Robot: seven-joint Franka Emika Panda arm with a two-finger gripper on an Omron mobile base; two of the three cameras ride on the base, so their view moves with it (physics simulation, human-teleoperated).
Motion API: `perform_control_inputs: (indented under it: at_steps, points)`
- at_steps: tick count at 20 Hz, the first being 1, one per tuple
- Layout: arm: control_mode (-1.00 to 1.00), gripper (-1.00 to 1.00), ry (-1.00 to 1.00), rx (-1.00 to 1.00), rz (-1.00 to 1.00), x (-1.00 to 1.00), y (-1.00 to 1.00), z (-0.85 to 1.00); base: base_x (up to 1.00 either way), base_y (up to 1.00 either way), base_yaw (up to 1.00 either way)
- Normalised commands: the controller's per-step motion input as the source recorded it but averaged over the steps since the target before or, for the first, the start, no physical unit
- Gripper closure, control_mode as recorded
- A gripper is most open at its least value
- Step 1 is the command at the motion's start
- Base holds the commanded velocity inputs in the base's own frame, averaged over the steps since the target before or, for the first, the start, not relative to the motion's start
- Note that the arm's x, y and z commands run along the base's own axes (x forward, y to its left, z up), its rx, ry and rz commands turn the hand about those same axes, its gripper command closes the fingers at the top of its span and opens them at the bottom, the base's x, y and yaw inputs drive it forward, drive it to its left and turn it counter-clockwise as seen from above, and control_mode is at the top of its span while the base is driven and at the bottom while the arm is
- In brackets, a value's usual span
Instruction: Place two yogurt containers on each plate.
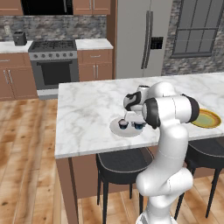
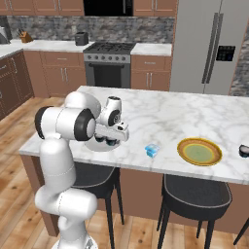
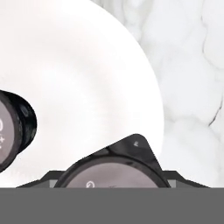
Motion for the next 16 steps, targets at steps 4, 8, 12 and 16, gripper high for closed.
perform_control_inputs:
  at_steps: [4,8,12,16]
  points:
    - [-1.00,1.00,0.00,0.03,0.00,0.00,0.02,-0.06,0.00,0.00,0.00]
    - [-1.00,1.00,0.00,0.03,0.00,0.04,0.04,-0.07,0.00,0.00,0.00]
    - [-1.00,-1.00,0.00,0.01,0.00,0.14,0.03,-0.05,0.00,0.00,0.00]
    - [-1.00,-1.00,0.00,0.00,0.00,0.15,0.00,-0.02,0.00,0.00,0.00]
